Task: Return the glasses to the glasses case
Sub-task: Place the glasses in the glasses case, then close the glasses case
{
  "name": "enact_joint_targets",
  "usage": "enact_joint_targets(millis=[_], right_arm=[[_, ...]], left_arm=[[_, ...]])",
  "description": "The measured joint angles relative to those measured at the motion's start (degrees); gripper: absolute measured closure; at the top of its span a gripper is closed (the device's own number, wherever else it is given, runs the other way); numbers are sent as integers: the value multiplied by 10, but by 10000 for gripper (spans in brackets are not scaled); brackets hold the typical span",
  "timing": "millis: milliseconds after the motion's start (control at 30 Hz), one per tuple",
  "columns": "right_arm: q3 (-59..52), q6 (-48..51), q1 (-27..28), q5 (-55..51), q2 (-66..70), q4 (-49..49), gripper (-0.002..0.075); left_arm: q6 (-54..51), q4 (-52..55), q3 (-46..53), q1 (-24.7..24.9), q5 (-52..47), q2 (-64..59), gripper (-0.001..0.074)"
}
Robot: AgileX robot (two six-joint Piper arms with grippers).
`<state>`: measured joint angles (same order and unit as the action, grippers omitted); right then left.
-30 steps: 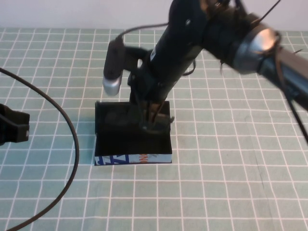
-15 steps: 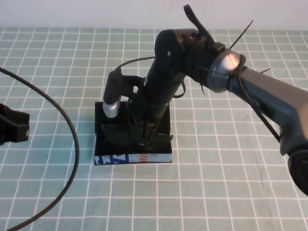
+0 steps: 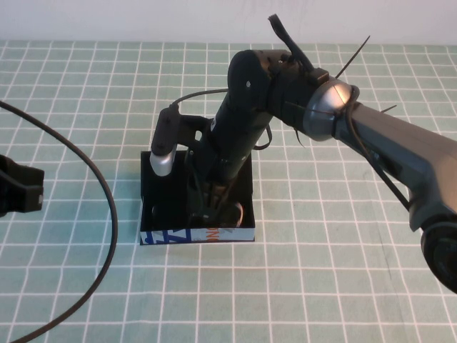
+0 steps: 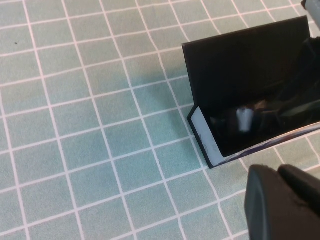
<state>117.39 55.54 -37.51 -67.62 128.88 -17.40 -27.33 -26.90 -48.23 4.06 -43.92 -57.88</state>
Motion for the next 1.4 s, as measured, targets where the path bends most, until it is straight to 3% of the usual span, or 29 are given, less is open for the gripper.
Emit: enact_joint_targets(millis=[133,267,500,700,1000,1400], right_arm=[[0,-15,3,10,-1,0,570],[0,-18,17,18,-20,0,572],[29,-97,57,44,-55,-12,713],[37,-222,114,86,-55,-57,735],[37,-241,159,131,-18,-169,737],[37,-325,184,150,62,-187,737]], left_arm=[[-1,3,0,0,-3,0,734],[-21,8,1,11,-6,-5,734],[-89,-28,38,88,24,-64,734],[-103,-69,85,186,168,-139,734],[-104,-126,88,287,354,-255,734],[-104,-177,88,312,430,-320,734]])
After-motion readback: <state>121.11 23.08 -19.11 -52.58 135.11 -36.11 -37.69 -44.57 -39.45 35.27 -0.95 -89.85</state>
